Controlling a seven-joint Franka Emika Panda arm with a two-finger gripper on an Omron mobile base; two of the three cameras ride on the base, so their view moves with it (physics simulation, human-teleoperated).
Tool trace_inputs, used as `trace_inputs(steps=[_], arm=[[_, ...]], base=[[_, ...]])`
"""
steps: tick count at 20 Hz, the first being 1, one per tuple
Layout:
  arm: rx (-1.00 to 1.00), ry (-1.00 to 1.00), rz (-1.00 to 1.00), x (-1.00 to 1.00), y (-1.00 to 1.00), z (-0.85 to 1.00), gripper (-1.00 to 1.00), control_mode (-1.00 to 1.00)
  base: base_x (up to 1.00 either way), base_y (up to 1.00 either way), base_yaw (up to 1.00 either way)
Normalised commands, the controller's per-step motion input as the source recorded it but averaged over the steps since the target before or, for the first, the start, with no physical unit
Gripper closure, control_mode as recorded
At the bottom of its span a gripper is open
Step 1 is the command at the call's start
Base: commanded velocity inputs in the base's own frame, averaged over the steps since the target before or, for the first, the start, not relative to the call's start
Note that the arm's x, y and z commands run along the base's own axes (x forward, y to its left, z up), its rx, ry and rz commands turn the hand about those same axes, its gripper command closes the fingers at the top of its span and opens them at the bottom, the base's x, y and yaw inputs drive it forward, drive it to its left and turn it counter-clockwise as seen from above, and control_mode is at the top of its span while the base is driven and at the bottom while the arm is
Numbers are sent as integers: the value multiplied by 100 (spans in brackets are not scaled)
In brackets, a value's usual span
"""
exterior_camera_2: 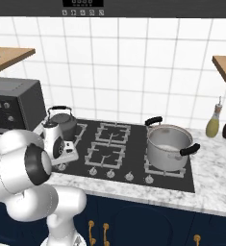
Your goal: Pick the kettle from the counter and place it on a stove burner. Then turn the burner on.
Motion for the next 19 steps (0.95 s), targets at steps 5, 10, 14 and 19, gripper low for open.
trace_inputs(steps=[5, 10, 14, 19], arm=[[0, -1, 28, 0, 0, 0, 100, -100], [0, -5, 31, 0, 0, 0, 100, -100], [0, -6, 28, 0, 0, 0, 100, -100], [0, 0, 0, -1, 0, 0, 100, -100]], base=[[0, 0, 0], [0, 0, 0], [0, 0, 0], [0, 0, 0]])
